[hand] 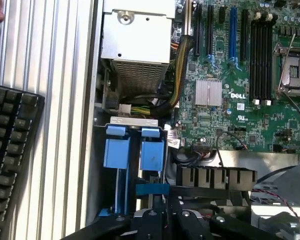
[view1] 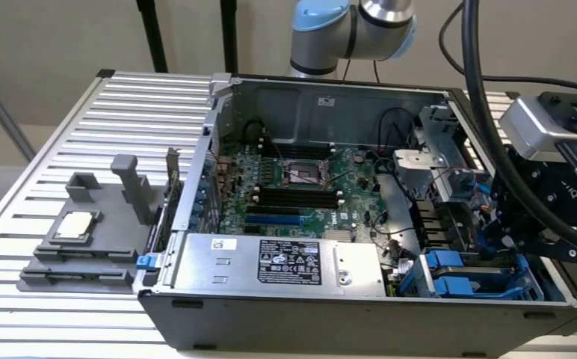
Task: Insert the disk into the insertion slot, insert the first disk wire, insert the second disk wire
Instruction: 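Insert the first disk wire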
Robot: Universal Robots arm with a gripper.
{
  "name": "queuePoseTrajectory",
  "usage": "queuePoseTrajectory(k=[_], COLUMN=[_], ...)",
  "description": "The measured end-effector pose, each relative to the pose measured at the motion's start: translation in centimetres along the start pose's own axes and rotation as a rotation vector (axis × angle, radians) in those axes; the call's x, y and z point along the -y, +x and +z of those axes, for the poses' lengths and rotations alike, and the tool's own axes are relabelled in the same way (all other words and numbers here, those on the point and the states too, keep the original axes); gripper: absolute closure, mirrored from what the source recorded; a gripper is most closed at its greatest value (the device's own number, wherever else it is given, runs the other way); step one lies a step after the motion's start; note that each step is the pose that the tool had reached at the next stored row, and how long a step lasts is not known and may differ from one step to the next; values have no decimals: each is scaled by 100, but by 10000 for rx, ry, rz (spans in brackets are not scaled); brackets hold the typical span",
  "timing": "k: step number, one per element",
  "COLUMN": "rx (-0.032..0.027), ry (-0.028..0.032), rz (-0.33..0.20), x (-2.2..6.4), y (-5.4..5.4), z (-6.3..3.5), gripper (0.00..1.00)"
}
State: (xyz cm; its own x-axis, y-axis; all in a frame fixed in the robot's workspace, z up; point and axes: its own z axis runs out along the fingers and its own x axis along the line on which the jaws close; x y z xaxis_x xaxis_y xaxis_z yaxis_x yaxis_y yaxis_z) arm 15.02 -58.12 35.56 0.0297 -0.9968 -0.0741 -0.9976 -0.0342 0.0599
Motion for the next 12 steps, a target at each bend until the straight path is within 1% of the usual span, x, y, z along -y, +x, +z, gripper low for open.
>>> queuePoseTrajectory(k=[5,7,8,12], rx=[5,6,6,20], ry=[-9,-12,-13,-16], rz=[-1,-2,-4,-48], x=[121,158,174,237], y=[66,89,99,117], z=[-12,-16,-18,-16], gripper=[82,80,73,73])
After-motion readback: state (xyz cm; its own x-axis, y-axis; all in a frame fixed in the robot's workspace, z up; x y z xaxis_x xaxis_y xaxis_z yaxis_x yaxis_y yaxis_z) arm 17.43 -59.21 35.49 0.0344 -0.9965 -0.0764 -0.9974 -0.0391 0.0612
